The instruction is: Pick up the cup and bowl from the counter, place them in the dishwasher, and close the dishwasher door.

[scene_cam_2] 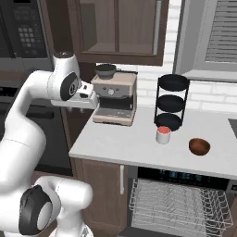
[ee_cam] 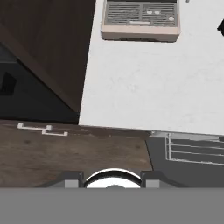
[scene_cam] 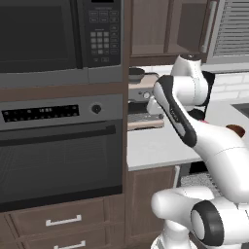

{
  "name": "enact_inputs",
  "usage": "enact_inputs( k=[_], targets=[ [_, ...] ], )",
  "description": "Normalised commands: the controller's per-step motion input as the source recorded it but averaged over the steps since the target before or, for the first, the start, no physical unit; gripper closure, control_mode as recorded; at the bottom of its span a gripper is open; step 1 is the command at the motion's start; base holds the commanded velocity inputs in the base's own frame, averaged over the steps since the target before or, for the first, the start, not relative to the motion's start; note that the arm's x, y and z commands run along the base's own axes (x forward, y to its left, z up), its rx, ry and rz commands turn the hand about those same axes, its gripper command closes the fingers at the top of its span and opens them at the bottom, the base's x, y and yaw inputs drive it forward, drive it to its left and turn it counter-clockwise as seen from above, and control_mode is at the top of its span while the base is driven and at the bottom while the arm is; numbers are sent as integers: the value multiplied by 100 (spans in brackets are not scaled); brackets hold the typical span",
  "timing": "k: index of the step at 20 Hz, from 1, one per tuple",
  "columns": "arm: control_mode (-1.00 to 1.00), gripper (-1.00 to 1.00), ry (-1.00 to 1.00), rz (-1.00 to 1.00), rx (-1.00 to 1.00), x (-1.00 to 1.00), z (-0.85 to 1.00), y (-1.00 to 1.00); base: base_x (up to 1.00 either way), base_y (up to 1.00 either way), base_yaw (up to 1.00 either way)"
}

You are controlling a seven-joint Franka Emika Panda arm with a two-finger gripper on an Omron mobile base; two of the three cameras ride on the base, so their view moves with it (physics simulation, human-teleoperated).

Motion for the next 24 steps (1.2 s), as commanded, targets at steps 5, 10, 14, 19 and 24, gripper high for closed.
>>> enact_inputs(
  k=[5,10,14,19,24],
  targets=[
    [-100,-100,0,-13,-9,42,-19,-36,0,0,0],
    [-100,-100,-4,-14,-18,76,-45,-62,0,0,0],
    [-100,-100,3,-19,-10,29,-25,-61,0,0,0],
    [-100,-100,0,-4,1,5,0,-14,0,0,0],
    [-100,-100,1,-1,3,12,2,-12,0,0,0]
  ],
)
